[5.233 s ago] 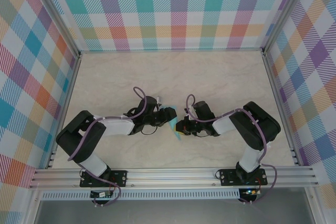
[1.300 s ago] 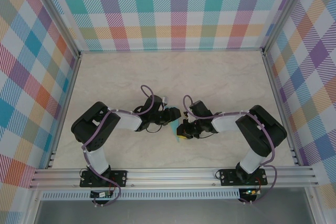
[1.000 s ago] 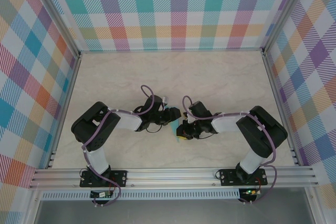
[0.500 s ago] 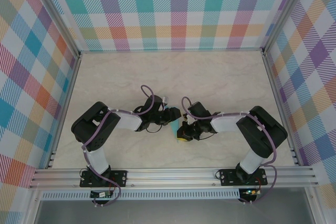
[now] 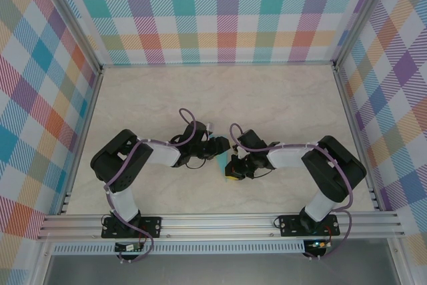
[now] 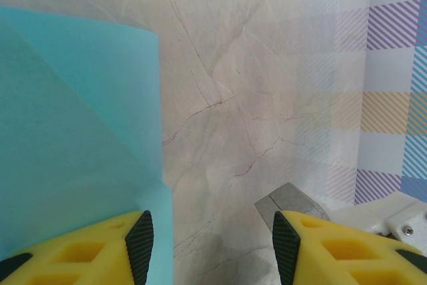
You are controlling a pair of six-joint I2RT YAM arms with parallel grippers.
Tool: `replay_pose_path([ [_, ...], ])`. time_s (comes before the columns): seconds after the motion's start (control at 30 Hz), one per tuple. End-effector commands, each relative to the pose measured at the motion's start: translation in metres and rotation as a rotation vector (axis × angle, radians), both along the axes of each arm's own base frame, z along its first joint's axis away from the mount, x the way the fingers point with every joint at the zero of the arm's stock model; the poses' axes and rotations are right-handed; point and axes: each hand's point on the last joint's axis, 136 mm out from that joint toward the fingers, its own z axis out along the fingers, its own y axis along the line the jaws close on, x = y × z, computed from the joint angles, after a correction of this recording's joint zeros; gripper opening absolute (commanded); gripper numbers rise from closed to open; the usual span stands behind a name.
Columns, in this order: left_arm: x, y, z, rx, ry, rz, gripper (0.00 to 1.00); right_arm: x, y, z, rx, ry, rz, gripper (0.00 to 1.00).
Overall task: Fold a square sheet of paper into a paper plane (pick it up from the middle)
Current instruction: Fold the wing for the fifth time at the center of the table.
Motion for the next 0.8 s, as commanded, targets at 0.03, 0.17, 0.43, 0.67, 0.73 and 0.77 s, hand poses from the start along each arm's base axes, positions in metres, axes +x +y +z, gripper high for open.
replay_pose_path([
  [0.03, -0.011, 0.012, -0.032, 0.091, 0.084, 0.011, 0.53, -0.028, -0.021, -0.023, -0.128, 0.113, 0.011, 0.08],
  [0.17, -0.011, 0.012, -0.032, 0.093, 0.084, 0.013, 0.53, -0.029, -0.024, -0.02, -0.154, 0.105, 0.006, 0.13],
  [0.43, -0.011, 0.013, -0.033, 0.096, 0.088, 0.015, 0.53, -0.028, -0.019, -0.01, -0.121, 0.096, 0.011, 0.09],
  [0.67, -0.011, 0.014, -0.033, 0.099, 0.086, 0.019, 0.53, -0.036, -0.03, -0.026, -0.219, 0.131, 0.022, 0.06],
  [0.73, -0.011, 0.015, -0.034, 0.102, 0.089, 0.024, 0.53, -0.039, -0.037, -0.031, -0.289, 0.131, 0.029, 0.08],
  [0.77, -0.011, 0.015, -0.035, 0.103, 0.09, 0.026, 0.53, -0.04, -0.042, -0.033, -0.328, 0.126, 0.032, 0.09],
])
